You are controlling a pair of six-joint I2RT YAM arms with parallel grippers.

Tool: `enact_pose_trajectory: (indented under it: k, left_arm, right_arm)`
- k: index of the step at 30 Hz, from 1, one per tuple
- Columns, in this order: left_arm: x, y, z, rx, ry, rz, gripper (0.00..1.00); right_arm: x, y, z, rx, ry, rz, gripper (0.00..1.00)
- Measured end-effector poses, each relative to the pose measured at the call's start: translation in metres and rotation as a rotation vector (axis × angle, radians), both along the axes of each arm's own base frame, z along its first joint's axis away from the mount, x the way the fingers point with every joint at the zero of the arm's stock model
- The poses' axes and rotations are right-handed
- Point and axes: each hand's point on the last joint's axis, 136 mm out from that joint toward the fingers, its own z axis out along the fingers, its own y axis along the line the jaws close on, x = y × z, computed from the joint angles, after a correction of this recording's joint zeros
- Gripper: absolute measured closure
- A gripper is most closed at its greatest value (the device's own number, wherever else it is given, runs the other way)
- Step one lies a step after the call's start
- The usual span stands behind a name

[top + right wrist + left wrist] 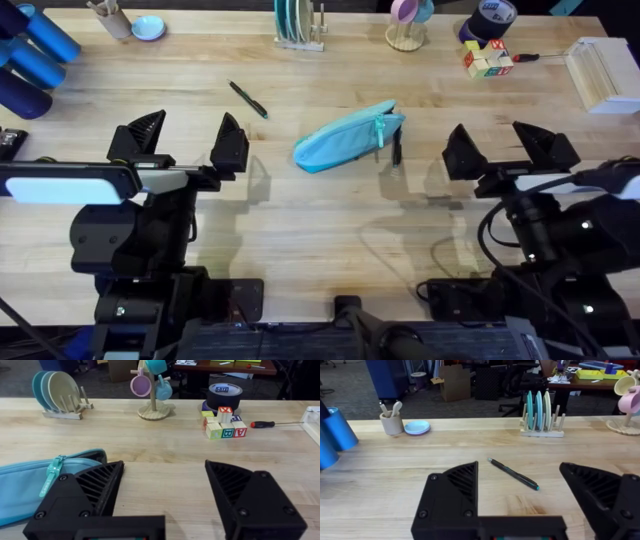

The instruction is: Unzip the bag, pick up the pens from the table one at a time and place them inside, then zip the bag closed.

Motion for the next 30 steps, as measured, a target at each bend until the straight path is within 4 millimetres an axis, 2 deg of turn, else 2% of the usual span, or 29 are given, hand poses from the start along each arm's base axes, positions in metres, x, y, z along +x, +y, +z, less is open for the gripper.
enact_pose_trajectory:
  k: [16,21,26,30]
  left_arm:
    - [0.000,0.000,0.000,0.003,-0.001,0.000,0.008]
    - [0.000,-0.004,0.006,0.004,-0.024,-0.024,0.008]
    - [-0.004,-0.005,-0.003,0.043,0.071,-0.033,0.008]
    - [-0.009,-0.005,0.017,0.092,0.122,-0.039,0.008]
  right_arm:
    - [-0.001,-0.001,-0.004,-0.001,0.018,-0.006,0.005]
    - [-0.001,-0.001,-0.003,0.000,0.016,-0.007,0.005]
    - [-0.003,-0.001,-0.001,0.000,0.035,-0.007,0.005]
    - [-0.009,-0.001,-0.004,0.010,0.130,-0.009,0.005]
